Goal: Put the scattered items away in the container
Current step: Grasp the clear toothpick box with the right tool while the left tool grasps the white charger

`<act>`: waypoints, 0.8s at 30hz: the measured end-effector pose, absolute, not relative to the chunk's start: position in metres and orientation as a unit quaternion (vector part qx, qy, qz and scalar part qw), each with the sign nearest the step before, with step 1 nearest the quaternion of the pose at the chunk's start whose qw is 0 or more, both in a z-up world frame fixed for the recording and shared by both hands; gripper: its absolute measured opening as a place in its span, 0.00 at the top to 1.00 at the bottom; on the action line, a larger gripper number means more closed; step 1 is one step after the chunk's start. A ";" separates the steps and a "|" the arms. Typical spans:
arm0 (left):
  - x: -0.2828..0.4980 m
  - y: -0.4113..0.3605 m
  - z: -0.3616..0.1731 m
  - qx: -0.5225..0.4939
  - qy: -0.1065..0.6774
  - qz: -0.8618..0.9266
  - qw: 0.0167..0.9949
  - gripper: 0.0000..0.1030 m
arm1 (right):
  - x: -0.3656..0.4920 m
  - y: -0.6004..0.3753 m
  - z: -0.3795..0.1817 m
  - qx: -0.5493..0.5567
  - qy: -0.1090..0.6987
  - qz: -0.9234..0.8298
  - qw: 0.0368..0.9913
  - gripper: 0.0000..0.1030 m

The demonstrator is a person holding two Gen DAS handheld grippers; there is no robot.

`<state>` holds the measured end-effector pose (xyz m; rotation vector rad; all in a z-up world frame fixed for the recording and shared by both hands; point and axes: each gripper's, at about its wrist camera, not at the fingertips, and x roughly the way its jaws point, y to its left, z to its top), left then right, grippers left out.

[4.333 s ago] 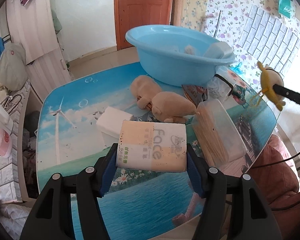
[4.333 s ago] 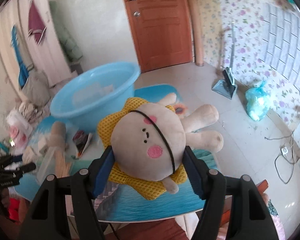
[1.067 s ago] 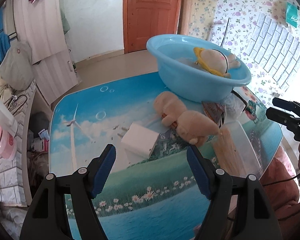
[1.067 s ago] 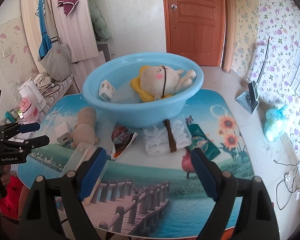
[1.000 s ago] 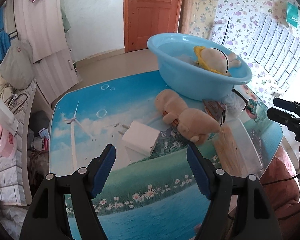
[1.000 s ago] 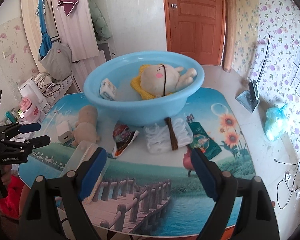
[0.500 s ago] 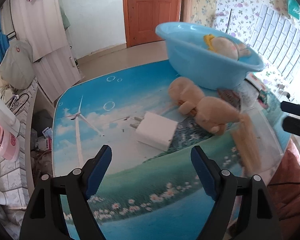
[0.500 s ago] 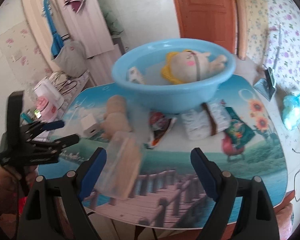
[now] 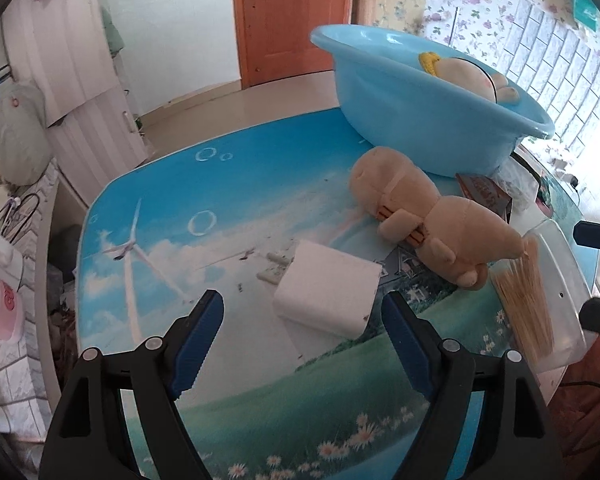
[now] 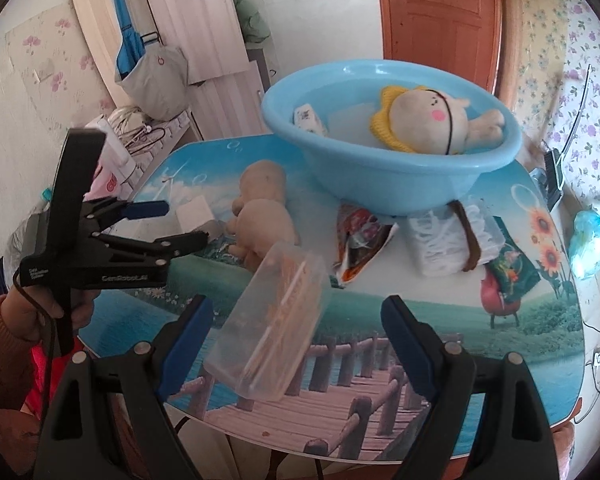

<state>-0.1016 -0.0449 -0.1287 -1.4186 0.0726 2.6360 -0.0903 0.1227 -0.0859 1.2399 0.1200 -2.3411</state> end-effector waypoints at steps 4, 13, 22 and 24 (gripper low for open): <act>-0.104 -0.039 -0.131 -0.474 0.029 0.876 0.087 0.47 | -0.090 0.119 -0.089 0.458 0.047 -0.853 0.246 0.16; -0.087 -0.038 -0.128 -0.474 0.018 0.876 0.088 0.51 | -0.087 0.112 -0.094 0.467 0.053 -0.840 0.273 0.51; -0.068 -0.038 -0.123 -0.475 -0.001 0.876 0.086 0.51 | -0.085 0.131 -0.088 0.458 0.056 -0.849 0.258 0.67; -0.064 -0.039 -0.123 -0.478 -0.001 0.874 0.086 0.51 | -0.085 0.137 -0.087 0.457 0.053 -0.852 0.248 0.68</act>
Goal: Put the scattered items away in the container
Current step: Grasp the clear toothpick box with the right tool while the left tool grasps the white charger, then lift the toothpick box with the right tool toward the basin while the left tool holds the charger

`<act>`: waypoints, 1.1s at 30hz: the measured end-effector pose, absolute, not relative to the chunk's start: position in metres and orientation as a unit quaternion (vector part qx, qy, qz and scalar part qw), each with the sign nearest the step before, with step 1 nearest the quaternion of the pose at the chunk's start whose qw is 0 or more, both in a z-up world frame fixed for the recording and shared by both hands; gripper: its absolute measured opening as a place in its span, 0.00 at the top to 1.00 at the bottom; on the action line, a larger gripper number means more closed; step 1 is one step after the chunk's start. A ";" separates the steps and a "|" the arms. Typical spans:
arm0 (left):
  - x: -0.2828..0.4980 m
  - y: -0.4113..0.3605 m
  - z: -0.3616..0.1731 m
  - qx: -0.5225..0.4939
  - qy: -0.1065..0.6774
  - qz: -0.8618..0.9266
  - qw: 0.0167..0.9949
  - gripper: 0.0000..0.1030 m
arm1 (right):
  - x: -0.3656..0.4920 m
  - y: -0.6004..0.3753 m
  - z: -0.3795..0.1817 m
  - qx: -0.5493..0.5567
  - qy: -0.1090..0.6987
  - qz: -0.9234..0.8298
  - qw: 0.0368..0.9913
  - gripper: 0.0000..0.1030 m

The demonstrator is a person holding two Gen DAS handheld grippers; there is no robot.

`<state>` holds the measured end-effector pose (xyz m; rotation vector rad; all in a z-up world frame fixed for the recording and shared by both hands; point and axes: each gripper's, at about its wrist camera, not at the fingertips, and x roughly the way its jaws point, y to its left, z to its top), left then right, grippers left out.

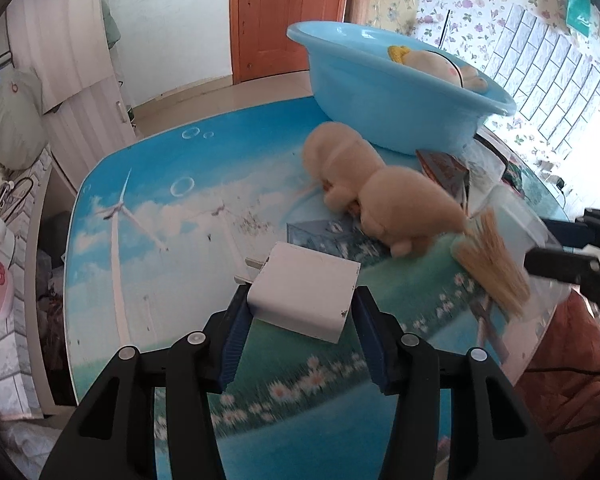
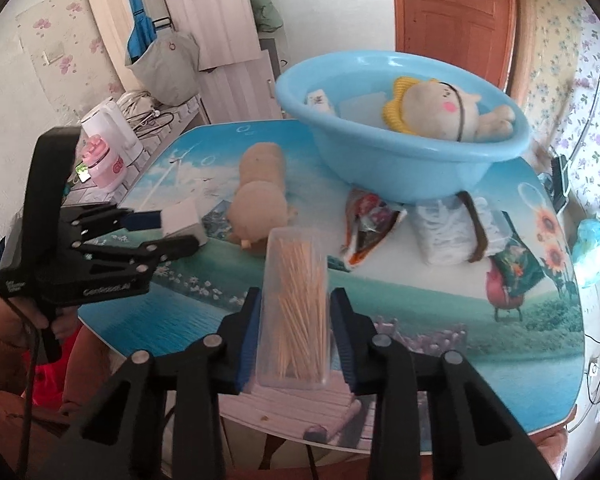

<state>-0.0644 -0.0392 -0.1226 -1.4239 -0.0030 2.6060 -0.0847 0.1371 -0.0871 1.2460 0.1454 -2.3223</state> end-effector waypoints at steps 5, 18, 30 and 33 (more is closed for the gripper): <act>-0.057 -0.036 -0.124 -0.483 -0.005 0.872 0.084 0.51 | -0.084 0.156 -0.085 0.453 0.042 -0.864 0.217 0.68; -0.042 -0.030 -0.122 -0.488 -0.015 0.868 0.089 0.51 | -0.084 0.199 -0.091 0.441 0.033 -0.883 0.156 0.68; -0.046 -0.031 -0.126 -0.490 -0.024 0.869 0.063 0.30 | -0.083 0.198 -0.093 0.436 0.038 -0.883 0.169 0.65; -0.049 -0.030 -0.129 -0.491 -0.022 0.869 0.061 0.30 | -0.082 0.197 -0.094 0.434 0.039 -0.884 0.169 0.65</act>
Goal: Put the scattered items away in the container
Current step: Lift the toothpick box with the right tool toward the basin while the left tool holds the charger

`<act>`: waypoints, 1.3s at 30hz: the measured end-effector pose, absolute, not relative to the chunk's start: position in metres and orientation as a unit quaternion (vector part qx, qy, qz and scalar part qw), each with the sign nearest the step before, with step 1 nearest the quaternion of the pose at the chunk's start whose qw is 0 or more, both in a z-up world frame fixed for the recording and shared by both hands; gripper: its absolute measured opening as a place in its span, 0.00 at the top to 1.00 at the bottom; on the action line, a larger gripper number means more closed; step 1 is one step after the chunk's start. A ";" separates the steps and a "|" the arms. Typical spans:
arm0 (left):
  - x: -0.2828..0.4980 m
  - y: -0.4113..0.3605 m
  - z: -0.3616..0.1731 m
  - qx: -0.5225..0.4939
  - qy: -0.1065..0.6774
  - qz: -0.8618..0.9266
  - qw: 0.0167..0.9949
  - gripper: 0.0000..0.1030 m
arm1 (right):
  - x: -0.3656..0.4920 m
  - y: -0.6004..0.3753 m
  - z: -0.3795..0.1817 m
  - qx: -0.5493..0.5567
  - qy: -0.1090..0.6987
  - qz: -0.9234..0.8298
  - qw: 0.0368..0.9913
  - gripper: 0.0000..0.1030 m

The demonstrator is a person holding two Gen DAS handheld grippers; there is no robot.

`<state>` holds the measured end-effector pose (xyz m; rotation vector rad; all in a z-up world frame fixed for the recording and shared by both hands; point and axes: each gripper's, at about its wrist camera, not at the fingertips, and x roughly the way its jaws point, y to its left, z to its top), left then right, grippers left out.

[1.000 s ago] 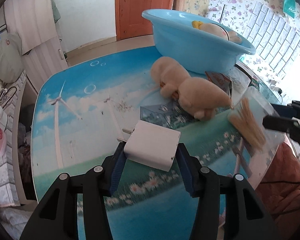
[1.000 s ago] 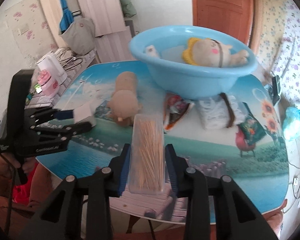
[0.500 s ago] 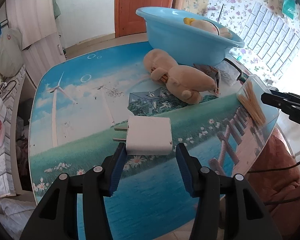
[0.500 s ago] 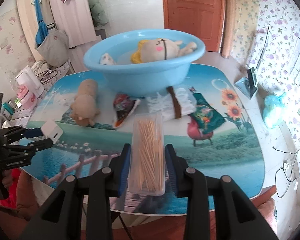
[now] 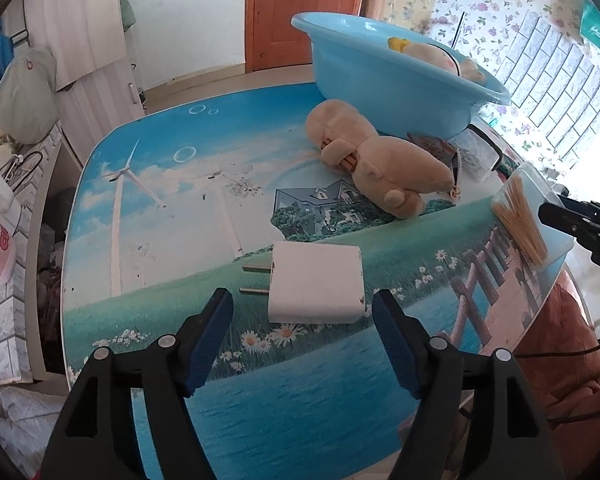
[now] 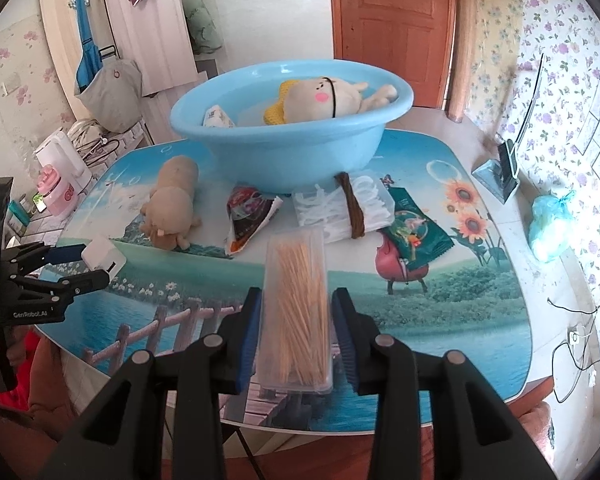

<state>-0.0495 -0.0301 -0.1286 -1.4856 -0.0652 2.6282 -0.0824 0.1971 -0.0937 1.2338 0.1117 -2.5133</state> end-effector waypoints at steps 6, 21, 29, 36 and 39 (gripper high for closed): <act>-0.057 -0.027 -0.134 -0.492 -0.005 0.869 0.054 0.29 | -0.083 0.196 -0.097 0.444 0.036 -0.880 0.167 0.65; -0.058 -0.020 -0.140 -0.474 0.014 0.879 0.050 0.06 | -0.088 0.202 -0.125 0.471 0.036 -0.866 0.163 0.64; -0.054 -0.018 -0.142 -0.462 0.013 0.885 0.049 0.00 | -0.082 0.201 -0.130 0.433 0.052 -0.882 0.178 0.52; -0.045 -0.017 -0.143 -0.432 0.005 0.901 0.033 0.00 | -0.078 0.201 -0.136 0.406 0.065 -0.895 0.173 0.36; -0.042 -0.018 -0.144 -0.422 0.001 0.906 0.026 0.00 | -0.080 0.202 -0.139 0.408 0.066 -0.895 0.166 0.14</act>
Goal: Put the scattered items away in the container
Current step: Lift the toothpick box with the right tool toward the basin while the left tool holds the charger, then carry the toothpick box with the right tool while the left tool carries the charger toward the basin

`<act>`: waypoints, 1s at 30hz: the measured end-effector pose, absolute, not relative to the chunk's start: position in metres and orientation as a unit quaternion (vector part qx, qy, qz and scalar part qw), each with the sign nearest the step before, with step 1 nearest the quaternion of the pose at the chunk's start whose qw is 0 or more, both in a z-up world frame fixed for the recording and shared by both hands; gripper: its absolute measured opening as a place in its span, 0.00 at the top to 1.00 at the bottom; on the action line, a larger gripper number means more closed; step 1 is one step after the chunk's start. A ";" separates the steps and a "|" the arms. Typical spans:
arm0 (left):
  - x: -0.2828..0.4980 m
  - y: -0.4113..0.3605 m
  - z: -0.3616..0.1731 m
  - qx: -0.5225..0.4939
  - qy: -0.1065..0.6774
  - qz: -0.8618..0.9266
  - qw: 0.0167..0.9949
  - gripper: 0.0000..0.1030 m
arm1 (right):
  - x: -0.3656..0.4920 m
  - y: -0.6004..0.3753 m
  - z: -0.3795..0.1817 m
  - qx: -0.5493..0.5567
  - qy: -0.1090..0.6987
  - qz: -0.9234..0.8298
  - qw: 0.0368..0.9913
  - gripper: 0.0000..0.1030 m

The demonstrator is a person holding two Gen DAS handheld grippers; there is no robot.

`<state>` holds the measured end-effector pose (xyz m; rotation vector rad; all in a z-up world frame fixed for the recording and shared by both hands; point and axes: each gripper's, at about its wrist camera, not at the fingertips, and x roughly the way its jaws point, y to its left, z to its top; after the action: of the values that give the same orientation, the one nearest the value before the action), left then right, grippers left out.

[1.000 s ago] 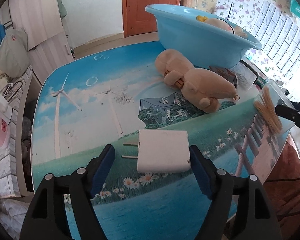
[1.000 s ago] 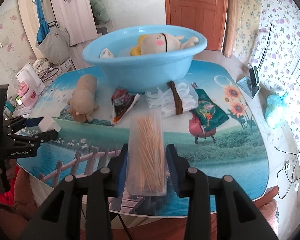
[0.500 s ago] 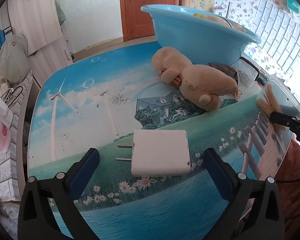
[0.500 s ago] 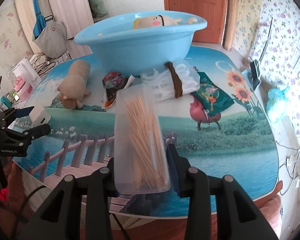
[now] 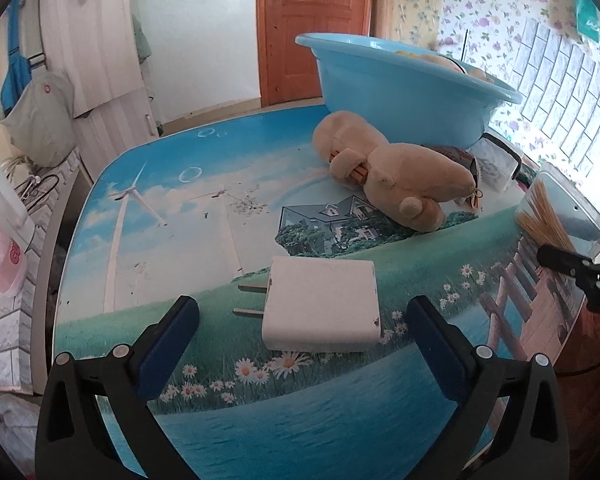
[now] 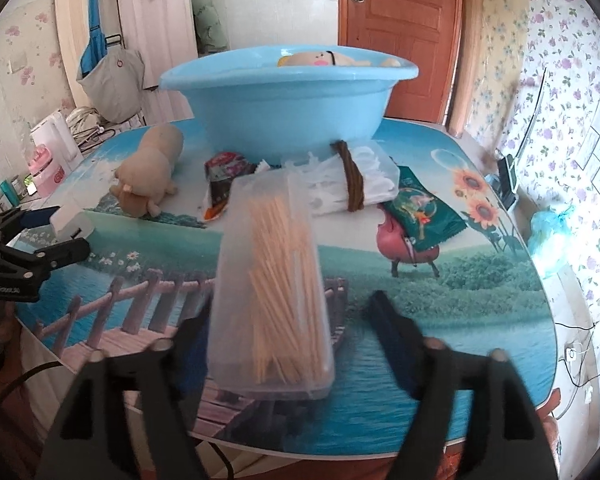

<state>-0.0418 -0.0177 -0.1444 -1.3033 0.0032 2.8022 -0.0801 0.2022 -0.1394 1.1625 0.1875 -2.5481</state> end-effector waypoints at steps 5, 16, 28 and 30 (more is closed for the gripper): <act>-0.036 -0.017 -0.147 -0.413 0.001 0.910 0.025 0.00 | -0.080 0.202 -0.142 0.408 0.068 -0.896 0.164 0.00; -0.032 -0.020 -0.149 -0.409 0.005 0.912 0.040 0.00 | -0.081 0.202 -0.142 0.402 0.065 -0.899 0.160 0.00; -0.033 -0.024 -0.146 -0.405 0.003 0.913 0.050 0.06 | -0.078 0.206 -0.134 0.404 0.055 -0.897 0.173 0.20; -0.031 -0.024 -0.146 -0.400 0.002 0.915 0.051 0.11 | -0.076 0.209 -0.131 0.397 0.048 -0.900 0.173 0.22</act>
<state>-0.0307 -0.0243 -0.1456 -1.2162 0.0061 2.7846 -0.0762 0.2088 -0.1311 1.1274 0.1363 -2.5529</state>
